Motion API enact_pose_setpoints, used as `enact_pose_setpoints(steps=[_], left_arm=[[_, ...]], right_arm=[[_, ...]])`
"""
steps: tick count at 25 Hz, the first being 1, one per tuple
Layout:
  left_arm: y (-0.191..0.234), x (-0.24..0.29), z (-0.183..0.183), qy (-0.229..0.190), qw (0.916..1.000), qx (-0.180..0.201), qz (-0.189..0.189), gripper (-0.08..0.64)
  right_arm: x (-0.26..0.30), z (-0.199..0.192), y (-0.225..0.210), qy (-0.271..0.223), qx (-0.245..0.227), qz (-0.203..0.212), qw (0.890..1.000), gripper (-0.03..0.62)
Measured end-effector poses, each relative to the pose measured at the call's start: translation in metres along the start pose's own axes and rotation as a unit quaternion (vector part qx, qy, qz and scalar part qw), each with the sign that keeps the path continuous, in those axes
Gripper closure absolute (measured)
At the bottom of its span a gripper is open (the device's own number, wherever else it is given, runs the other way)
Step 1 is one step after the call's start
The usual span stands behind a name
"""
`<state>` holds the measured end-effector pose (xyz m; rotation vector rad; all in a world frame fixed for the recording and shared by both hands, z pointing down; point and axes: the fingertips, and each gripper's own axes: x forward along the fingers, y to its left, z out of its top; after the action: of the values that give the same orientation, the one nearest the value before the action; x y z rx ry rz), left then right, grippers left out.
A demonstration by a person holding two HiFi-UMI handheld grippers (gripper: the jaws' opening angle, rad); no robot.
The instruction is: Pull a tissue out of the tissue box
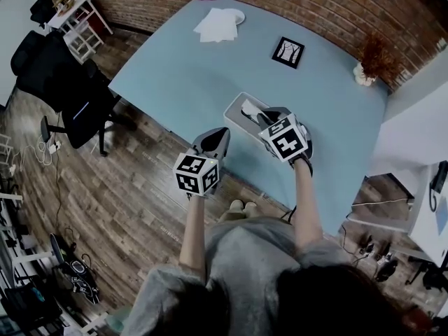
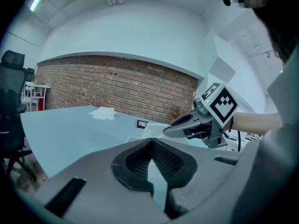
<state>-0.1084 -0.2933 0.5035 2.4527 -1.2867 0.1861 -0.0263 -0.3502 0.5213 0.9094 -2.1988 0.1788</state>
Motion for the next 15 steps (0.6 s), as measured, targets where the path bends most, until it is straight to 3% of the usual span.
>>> enact_pose_setpoints(steps=[15], left_arm=[[-0.018,-0.01,0.016,-0.012,0.9995,0.021,-0.019,0.557]], right_arm=[[-0.031,0.005,0.007,-0.037,0.012,-0.005,0.999,0.59]])
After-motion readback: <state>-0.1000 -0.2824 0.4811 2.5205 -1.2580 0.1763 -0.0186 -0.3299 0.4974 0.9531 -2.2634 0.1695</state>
